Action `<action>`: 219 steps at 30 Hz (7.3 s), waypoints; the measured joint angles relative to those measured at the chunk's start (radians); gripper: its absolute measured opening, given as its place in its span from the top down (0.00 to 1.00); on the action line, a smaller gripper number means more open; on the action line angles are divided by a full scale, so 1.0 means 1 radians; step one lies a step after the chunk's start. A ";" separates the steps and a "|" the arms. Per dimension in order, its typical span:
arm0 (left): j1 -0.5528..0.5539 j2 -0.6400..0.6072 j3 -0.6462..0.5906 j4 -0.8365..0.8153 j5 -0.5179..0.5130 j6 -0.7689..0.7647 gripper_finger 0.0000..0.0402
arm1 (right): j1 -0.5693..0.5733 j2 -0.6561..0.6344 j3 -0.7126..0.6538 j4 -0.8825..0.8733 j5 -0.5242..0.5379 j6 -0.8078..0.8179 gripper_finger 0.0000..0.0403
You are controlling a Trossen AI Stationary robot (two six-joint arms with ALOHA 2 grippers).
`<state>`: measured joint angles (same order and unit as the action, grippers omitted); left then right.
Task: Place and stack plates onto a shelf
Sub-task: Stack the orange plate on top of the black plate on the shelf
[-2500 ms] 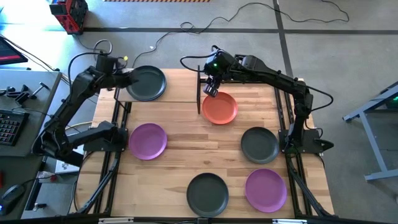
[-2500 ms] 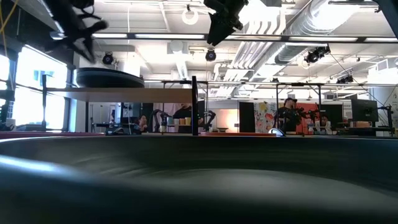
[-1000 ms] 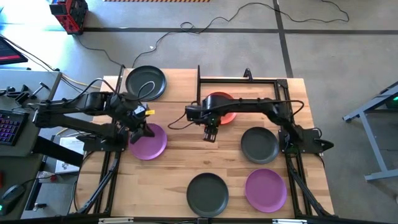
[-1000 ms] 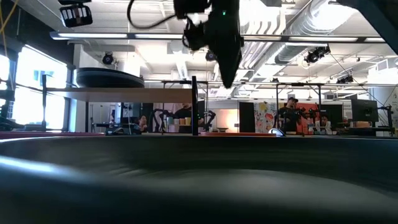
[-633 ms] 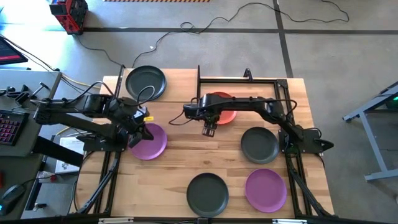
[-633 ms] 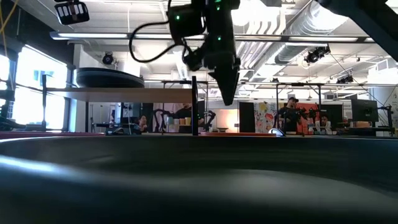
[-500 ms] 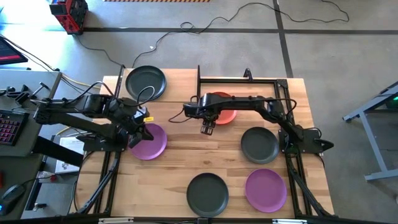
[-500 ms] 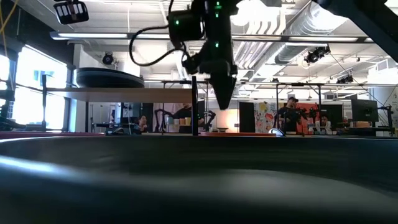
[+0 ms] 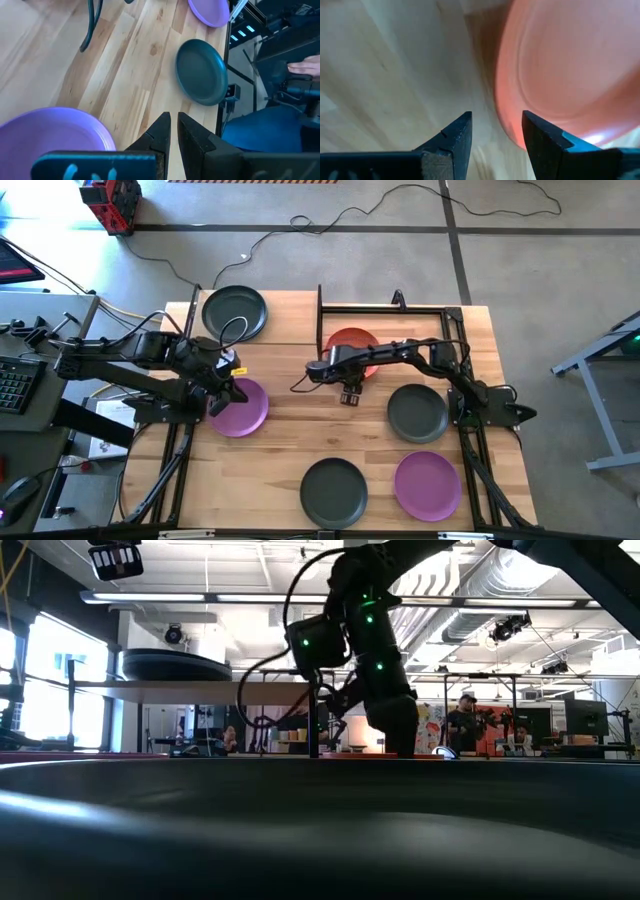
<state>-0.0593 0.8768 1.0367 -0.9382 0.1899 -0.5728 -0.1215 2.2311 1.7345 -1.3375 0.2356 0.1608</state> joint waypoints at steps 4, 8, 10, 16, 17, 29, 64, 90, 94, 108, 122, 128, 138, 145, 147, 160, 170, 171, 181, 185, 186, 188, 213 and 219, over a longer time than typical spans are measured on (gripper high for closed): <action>0.000 0.000 0.000 0.000 -0.003 0.000 0.94 | 0.000 -0.002 0.000 0.017 0.008 -0.011 0.63; 0.000 0.000 0.000 0.000 -0.038 0.000 0.94 | -0.009 -0.002 0.000 0.049 0.030 -0.031 0.63; 0.000 0.000 0.000 0.000 -0.049 0.000 0.94 | -0.015 -0.002 0.000 0.076 0.025 -0.036 0.63; 0.000 0.000 0.000 0.000 -0.051 -0.002 0.94 | -0.038 -0.002 -0.003 0.142 0.018 -0.060 0.63; 0.000 0.000 0.000 0.000 -0.051 -0.002 0.94 | -0.042 -0.002 -0.008 0.152 0.015 -0.064 0.63; 0.000 0.000 0.000 0.000 -0.051 -0.001 0.94 | -0.050 -0.004 -0.053 0.160 -0.014 -0.057 0.69; 0.000 0.008 -0.054 0.002 -0.079 -0.088 0.94 | -0.019 -0.467 -0.055 0.023 0.034 0.274 1.00; 0.332 0.016 -0.054 0.455 -0.274 -0.283 0.94 | -0.056 -0.591 0.241 0.190 0.273 -0.595 1.00; 0.366 0.021 -0.054 0.622 -0.264 -0.177 0.94 | -0.056 -0.591 0.249 0.209 0.289 -0.668 1.00; 0.537 0.039 -0.053 0.781 -0.111 -0.130 0.88 | -0.056 -0.591 0.248 0.196 0.288 -0.767 1.00; 0.635 0.191 -0.053 0.842 -0.163 -0.251 0.70 | -0.055 -0.585 0.246 0.093 0.250 -0.888 1.00; 0.689 0.208 -0.053 0.821 -0.050 -0.355 0.74 | -0.048 -0.549 0.246 0.032 0.228 -1.044 1.00; 0.728 0.204 -0.053 0.754 0.078 -0.397 0.80 | -0.020 -0.480 0.246 0.015 0.281 -1.199 1.00; 0.726 0.204 -0.053 0.701 0.107 -0.395 0.80 | -0.003 -0.462 0.247 0.014 0.265 -1.240 1.00; 0.725 0.204 -0.053 0.691 0.121 -0.395 0.80 | 0.010 -0.456 0.247 0.010 0.263 -1.243 1.00; 0.675 0.205 -0.053 0.612 0.127 -0.395 0.80 | 0.085 -0.438 0.247 0.021 0.262 -1.243 1.00; 0.655 0.205 -0.053 0.612 0.125 -0.394 0.81 | 0.096 -0.437 0.247 0.027 0.259 -1.241 1.00; 0.650 0.205 -0.053 0.612 0.125 -0.394 0.81 | 0.096 -0.435 0.247 0.027 0.261 -1.241 1.00; 0.625 0.221 -0.054 0.566 0.116 -0.384 0.81 | 0.101 -0.424 0.247 0.044 0.270 -1.243 1.00; 0.626 0.225 -0.054 0.573 0.087 -0.380 0.81 | 0.103 -0.423 0.247 0.047 0.272 -1.243 1.00; 0.625 0.225 -0.054 0.572 0.084 -0.371 0.81 | 0.103 -0.423 0.247 0.048 0.272 -1.243 1.00; 0.626 0.225 -0.054 0.567 0.082 -0.356 0.81 | 0.103 -0.423 0.247 0.055 0.274 -1.243 1.00; 0.628 0.225 -0.054 0.567 -0.038 -0.252 0.99 | 0.104 -0.423 0.247 0.192 0.350 -1.229 0.98; 0.632 0.225 -0.054 0.555 -0.047 -0.235 0.99 | 0.102 -0.423 0.247 0.213 0.374 -1.113 0.83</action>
<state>0.5724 1.1015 0.9825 -0.3832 0.1427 -0.8080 -0.0193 1.8084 1.9812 -1.1240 0.6101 -0.9521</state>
